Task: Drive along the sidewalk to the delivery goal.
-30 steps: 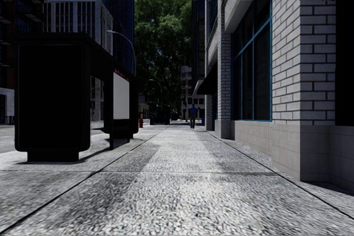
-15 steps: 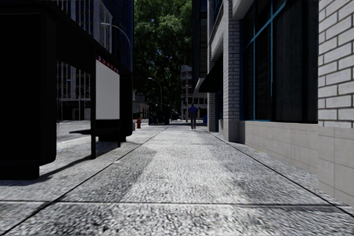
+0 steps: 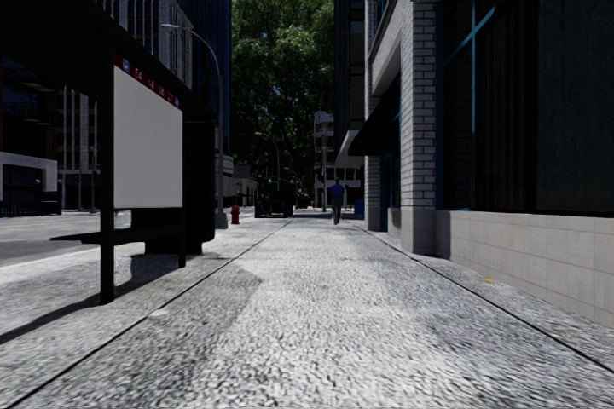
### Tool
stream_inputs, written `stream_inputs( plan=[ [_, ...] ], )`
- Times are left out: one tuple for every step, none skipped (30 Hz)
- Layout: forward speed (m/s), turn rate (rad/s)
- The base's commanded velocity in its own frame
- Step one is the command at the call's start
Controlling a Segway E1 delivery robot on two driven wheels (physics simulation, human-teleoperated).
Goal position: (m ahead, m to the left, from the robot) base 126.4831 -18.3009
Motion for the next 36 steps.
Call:
stream_inputs(
  plan=[
    [2.00,-0.15],
    [2.00,-0.18],
    [2.00,-0.18],
    [2.00,-0.22],
    [2.00,-0.25],
    [2.00,-0.26],
    [2.00,-0.26],
    [2.00,-0.26],
    [2.00,-0.26],
    [2.00,-0.26],
    [2.00,-0.26],
    [2.00,-0.26],
    [2.00,-0.26],
    [2.00,-0.09],
    [2.00,0.00],
    [2.00,0.00],
    [2.00,0.00],
    [2.00,0.00],
    [2.00,0.00],
    [2.00,0.00],
    [2.00,0.00],
    [2.00,0.00],
    [2.00,0.00],
    [2.00,0.00],
    [2.00,0.00],
    [2.00,0.00],
    [2.00,0.00],
    [2.00,0.00],
    [2.00,0.00],
    [2.00,0.00],
    [2.00,0.00],
    [2.00,0.00],
    [2.00,0.00],
    [2.00,0.00],
    [2.00,0.00],
    [2.00,0.00]
  ],
)
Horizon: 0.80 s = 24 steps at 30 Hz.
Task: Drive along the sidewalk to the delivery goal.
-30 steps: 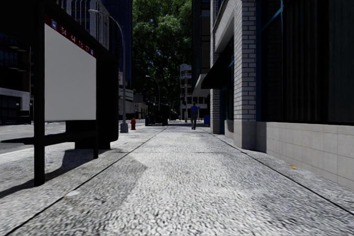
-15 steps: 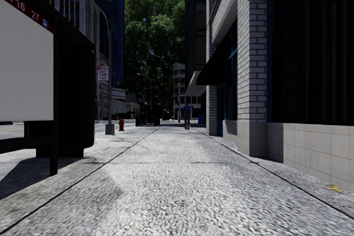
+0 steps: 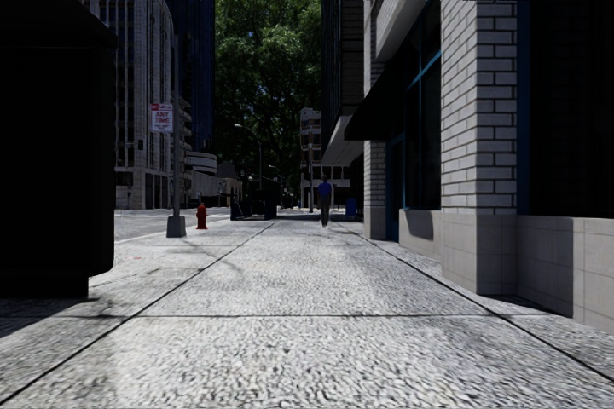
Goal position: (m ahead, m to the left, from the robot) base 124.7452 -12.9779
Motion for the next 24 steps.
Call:
stream_inputs(
  plan=[
    [2.00,0.00],
    [2.00,0.00],
    [2.00,0.00],
    [2.00,0.00],
    [2.00,0.00],
    [2.00,0.00],
    [2.00,0.00],
    [2.00,0.00],
    [2.00,0.00],
    [2.00,0.00],
    [2.00,0.00],
    [2.00,0.00],
    [2.00,0.00],
    [2.00,0.00],
    [2.00,0.00],
    [2.00,0.00],
    [2.00,0.00],
    [2.00,0.00],
    [2.00,0.00],
    [2.00,0.00],
    [2.00,0.00],
    [2.00,0.00],
    [2.00,0.00],
    [2.00,0.00]
  ],
)
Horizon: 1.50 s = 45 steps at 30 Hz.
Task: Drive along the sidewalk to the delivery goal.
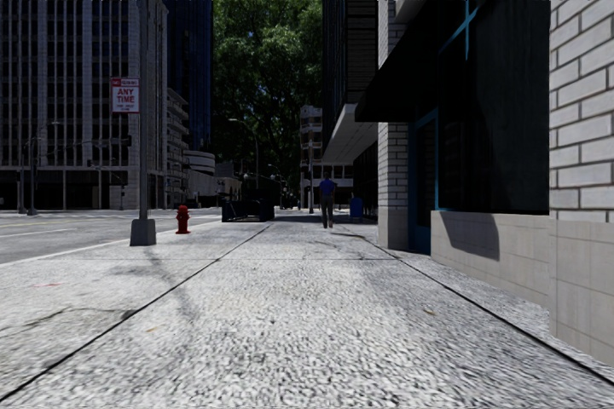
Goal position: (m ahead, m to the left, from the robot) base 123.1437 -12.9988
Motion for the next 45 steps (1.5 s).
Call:
stream_inputs(
  plan=[
    [2.00,0.00],
    [2.00,0.00],
    [2.00,0.00],
    [2.00,0.00],
    [2.00,0.00],
    [2.00,0.00],
    [2.00,0.00],
    [2.00,0.00],
    [2.00,0.00],
    [2.00,0.00],
    [2.00,0.00],
    [2.00,0.00],
    [2.00,0.00],
    [2.00,0.00],
    [2.00,0.00],
    [2.00,0.00],
    [2.00,0.00],
    [2.00,0.00],
    [2.00,0.00],
    [2.00,0.00],
    [2.00,0.00],
    [2.00,0.00],
    [2.00,0.00],
    [2.00,0.00],
    [2.00,0.00],
    [2.00,0.00],
    [2.00,0.00],
    [2.00,0.00],
    [2.00,0.00],
    [2.00,0.00],
    [2.00,0.00],
    [2.00,0.00],
    [2.00,0.00],
    [2.00,0.00],
    [2.00,0.00],
    [2.00,0.00],
    [2.00,0.00],
    [2.00,0.00],
    [2.00,0.00],
    [2.00,0.00],
    [2.00,0.00],
    [2.00,0.00],
    [2.00,0.00],
    [2.00,0.00],
    [2.00,0.00]
  ],
)
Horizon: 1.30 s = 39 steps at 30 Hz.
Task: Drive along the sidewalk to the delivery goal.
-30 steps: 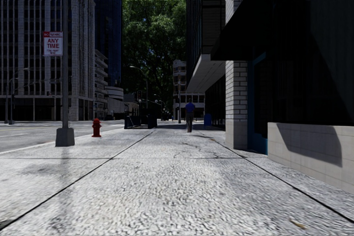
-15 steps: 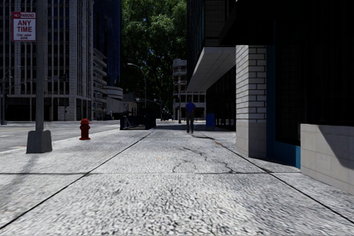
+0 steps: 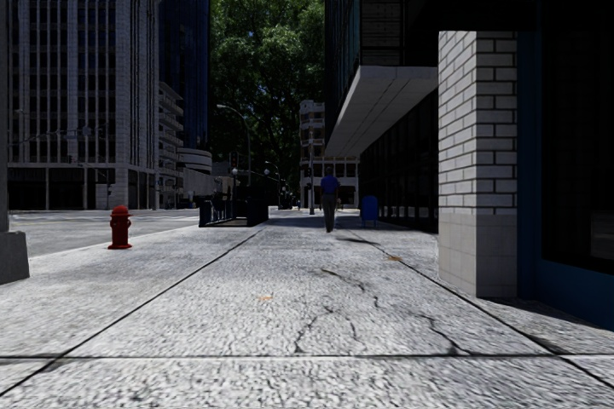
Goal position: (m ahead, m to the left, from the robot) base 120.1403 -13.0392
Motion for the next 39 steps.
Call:
stream_inputs(
  plan=[
    [2.00,0.00],
    [2.00,0.00],
    [2.00,0.00],
    [2.00,0.00],
    [2.00,0.00],
    [2.00,0.00],
    [2.00,0.00],
    [2.00,0.00],
    [2.00,0.00],
    [2.00,0.00],
    [2.00,0.00],
    [2.00,0.00],
    [2.00,0.00],
    [2.00,0.00],
    [2.00,0.00],
    [2.00,0.00],
    [2.00,0.00],
    [2.00,0.00],
    [2.00,0.00],
    [2.00,0.00],
    [2.00,0.00],
    [2.00,0.00],
    [2.00,0.00],
    [2.00,0.00],
    [2.00,0.00],
    [2.00,0.00],
    [2.00,0.00],
    [2.00,0.00],
    [2.00,0.00],
    [2.00,0.00],
    [2.00,0.00],
    [2.00,0.00],
    [2.00,0.00],
    [2.00,0.00],
    [2.00,0.00],
    [2.00,0.00],
    [2.00,0.00],
    [2.00,0.00],
    [2.00,0.00]
  ],
)
